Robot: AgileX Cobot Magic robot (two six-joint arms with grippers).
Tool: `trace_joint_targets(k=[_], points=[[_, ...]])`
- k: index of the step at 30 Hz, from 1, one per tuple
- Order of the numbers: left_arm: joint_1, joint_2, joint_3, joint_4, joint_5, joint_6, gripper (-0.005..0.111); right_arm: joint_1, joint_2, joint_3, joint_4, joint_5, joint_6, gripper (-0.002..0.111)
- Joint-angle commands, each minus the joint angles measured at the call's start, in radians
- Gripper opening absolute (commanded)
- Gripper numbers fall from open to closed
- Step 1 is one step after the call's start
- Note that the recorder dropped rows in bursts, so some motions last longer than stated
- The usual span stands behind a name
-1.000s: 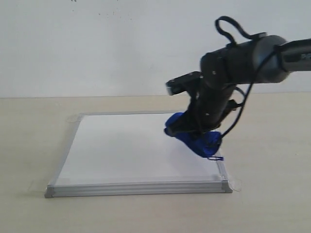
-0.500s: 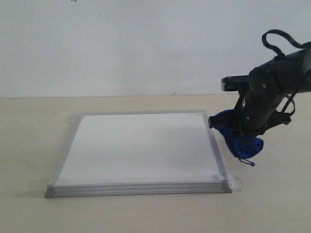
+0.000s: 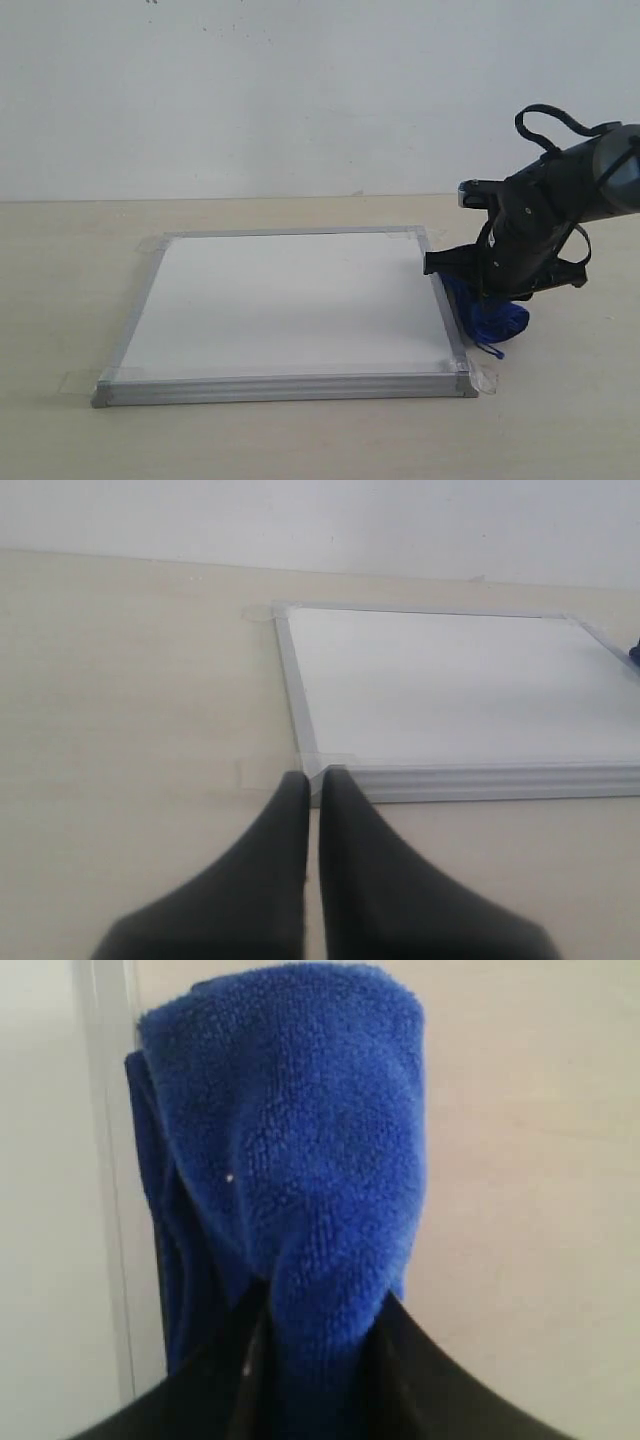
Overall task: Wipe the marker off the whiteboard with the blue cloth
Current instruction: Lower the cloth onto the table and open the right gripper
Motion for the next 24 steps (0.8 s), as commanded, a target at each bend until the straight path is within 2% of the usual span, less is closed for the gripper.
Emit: trace_joint_targets(k=[1,2,4,8,10,11,13,19,24], points=[[0.003,-0.002,0.004,0.005,-0.007,-0.007,0.004,0.0,0.001,0.0,-0.01,-0.029,0.016,0.01],[0.003,-0.002,0.004,0.005,-0.007,-0.007,0.004,0.0,0.006,0.0,-0.01,-0.029,0.016,0.021],[0.003,-0.002,0.004,0.005,-0.007,-0.007,0.004,0.0,0.017,0.0,-0.001,-0.029,0.016,0.033],[0.003,-0.002,0.004,0.005,-0.007,-0.007,0.004,0.0,0.035,0.0,0.017,-0.033,0.012,0.041],[0.003,-0.002,0.004,0.005,-0.007,-0.007,0.004,0.0,0.033,0.0,0.017,-0.024,0.001,0.054],[0.003,-0.002,0.004,0.005,-0.007,-0.007,0.004,0.0,0.031,-0.002,0.013,-0.016,-0.007,0.064],[0.003,-0.002,0.004,0.005,-0.007,-0.007,0.004,0.0,0.026,-0.009,0.013,0.007,-0.021,0.075],[0.003,-0.002,0.004,0.005,-0.007,-0.007,0.004,0.0,-0.048,-0.009,0.015,0.082,-0.086,0.075],[0.003,-0.002,0.004,0.005,-0.007,-0.007,0.004,0.008,-0.194,0.027,0.009,0.113,-0.127,0.075]])
